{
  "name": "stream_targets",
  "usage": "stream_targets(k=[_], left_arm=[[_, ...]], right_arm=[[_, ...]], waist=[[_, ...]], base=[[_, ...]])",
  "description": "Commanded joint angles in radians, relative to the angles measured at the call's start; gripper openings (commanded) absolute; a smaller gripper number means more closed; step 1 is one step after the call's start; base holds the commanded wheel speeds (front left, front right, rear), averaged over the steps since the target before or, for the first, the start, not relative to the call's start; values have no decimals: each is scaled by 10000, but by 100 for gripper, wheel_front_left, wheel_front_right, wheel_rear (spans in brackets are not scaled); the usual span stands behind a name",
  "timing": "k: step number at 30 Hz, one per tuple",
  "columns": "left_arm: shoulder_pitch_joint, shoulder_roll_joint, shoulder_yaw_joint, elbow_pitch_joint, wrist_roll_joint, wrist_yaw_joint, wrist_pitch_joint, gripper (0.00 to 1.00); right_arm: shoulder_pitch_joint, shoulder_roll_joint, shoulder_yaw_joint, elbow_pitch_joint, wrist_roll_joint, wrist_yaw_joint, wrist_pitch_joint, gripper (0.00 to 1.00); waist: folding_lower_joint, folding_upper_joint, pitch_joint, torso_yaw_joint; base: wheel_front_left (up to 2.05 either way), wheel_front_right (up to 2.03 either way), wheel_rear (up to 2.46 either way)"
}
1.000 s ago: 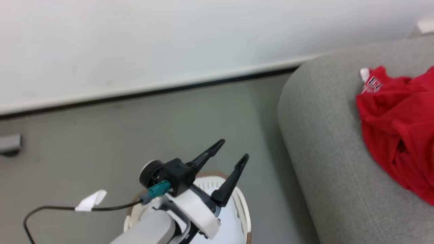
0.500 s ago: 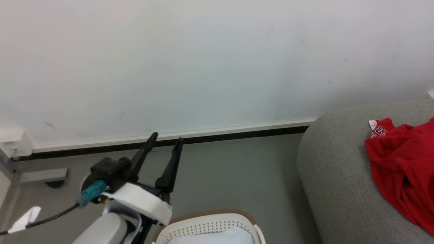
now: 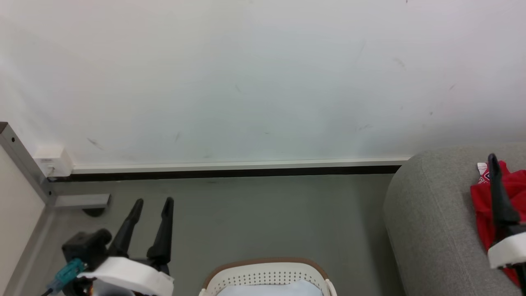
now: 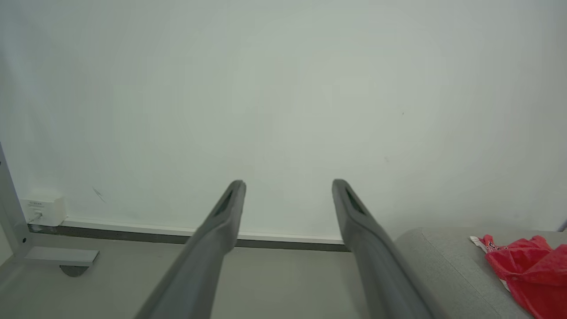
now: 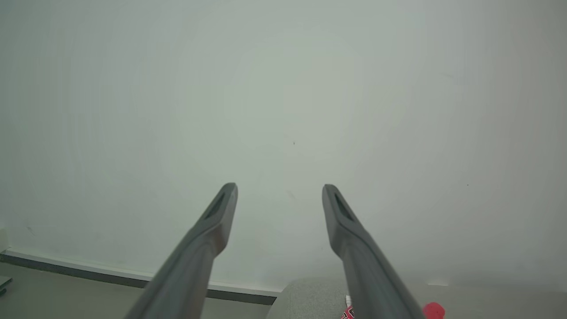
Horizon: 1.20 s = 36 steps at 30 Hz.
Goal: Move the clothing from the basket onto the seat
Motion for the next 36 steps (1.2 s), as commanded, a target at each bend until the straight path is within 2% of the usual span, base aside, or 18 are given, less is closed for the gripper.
stream_targets(k=[1,4,8,14,23,30,36], left_arm=[[287,-39,154,39,100,-55,-13,100],[726,-436,698,160,577,-296,-11,100],[1145,-853,1282,500,1709,-367,-11,100],[1763,-1661,2281,927,2917,-954,-12,100],[1914,-2600,3214,1336,3911,-1993,-12,100],[1902,-3007,3781,1481,4372,-2494,-13,100],[1814,-3239,4137,1608,4666,-2737,-13,100]], right_arm=[[347,200,-90,-88,-101,-22,-158,100],[1116,1027,-302,-191,-406,-23,-865,100],[1950,1626,141,114,-231,-22,-1626,100],[2313,1717,1132,1108,165,-23,-2471,100],[1923,1782,1713,1934,272,-22,-2936,100],[1751,1751,1771,2098,276,-22,-3040,100],[1660,1771,1779,2188,312,-22,-3082,100]], waist=[[2,0,23,20],[2,0,66,63],[2,0,92,34],[2,0,176,-124],[2,0,335,-204],[2,0,385,-239],[2,0,398,-226]], base=[[0,0,0],[0,0,0],[0,0,0],[0,0,0],[0,0,0],[0,0,0],[0,0,0]])
